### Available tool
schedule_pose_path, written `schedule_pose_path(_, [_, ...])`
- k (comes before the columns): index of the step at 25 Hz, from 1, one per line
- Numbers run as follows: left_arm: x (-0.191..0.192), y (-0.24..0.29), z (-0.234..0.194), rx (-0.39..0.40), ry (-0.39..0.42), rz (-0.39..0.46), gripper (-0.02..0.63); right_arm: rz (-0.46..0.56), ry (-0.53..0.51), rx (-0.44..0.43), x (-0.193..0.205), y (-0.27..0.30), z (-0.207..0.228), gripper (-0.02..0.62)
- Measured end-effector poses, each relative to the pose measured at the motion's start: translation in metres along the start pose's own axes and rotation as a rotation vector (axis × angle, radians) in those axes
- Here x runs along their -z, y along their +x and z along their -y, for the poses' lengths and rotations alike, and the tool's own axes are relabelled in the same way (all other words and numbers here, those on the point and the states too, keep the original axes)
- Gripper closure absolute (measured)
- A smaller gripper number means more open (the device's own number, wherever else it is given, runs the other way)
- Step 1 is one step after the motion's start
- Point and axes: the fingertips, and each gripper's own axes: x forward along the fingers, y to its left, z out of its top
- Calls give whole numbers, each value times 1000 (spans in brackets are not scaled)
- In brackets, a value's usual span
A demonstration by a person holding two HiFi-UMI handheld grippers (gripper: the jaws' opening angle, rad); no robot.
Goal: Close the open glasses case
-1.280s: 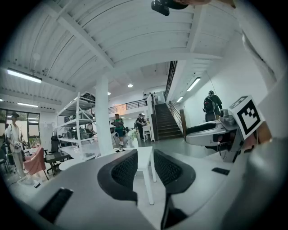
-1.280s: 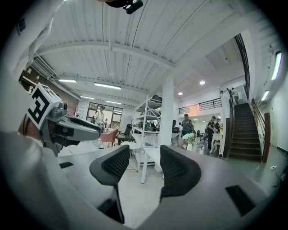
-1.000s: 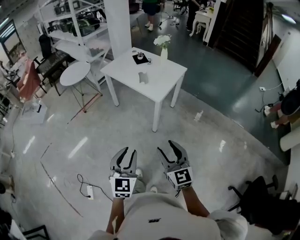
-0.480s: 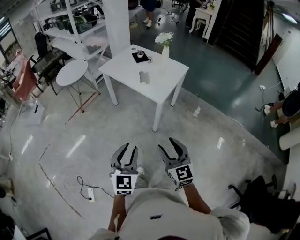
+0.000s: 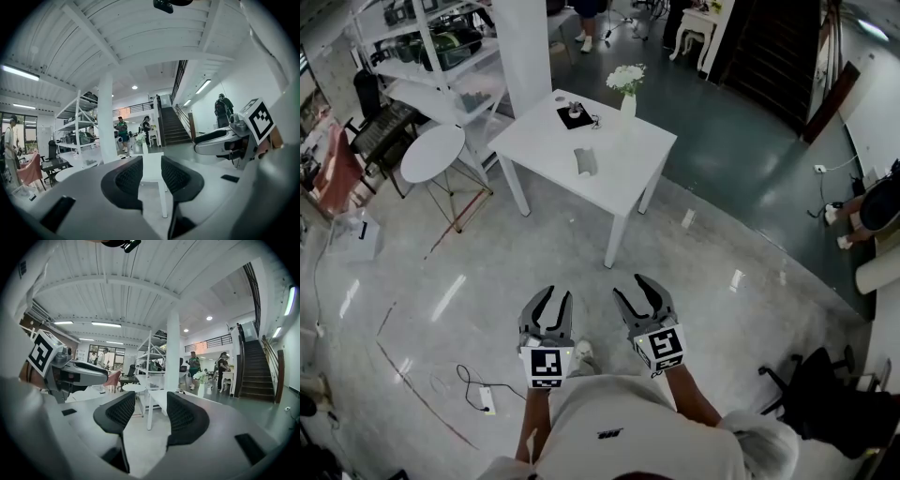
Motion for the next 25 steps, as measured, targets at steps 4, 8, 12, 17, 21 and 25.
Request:
schedule_pose_path(4, [4, 18, -15, 19, -3, -6, 471, -20, 3, 15, 2, 22, 3, 384])
schedule_pose_path(8, [8, 36, -32, 34, -4, -13, 471, -27, 4, 28, 0, 45, 6, 389])
schedule_pose_path(12, [12, 53, -52, 41, -6, -22, 471, -33, 6, 32, -3, 70, 8, 390])
schedule_pose_path(17, [18, 69, -73, 54, -5, -31, 471, -41, 7, 45, -2, 97, 8, 393])
schedule_pose_path(21, [20, 83, -87, 63, -8, -26, 471, -47, 9, 62, -2, 113, 11, 394])
schedule_pose_path(25, [19, 96, -97, 72, -9, -18, 471, -54, 3, 72, -3, 127, 16, 394])
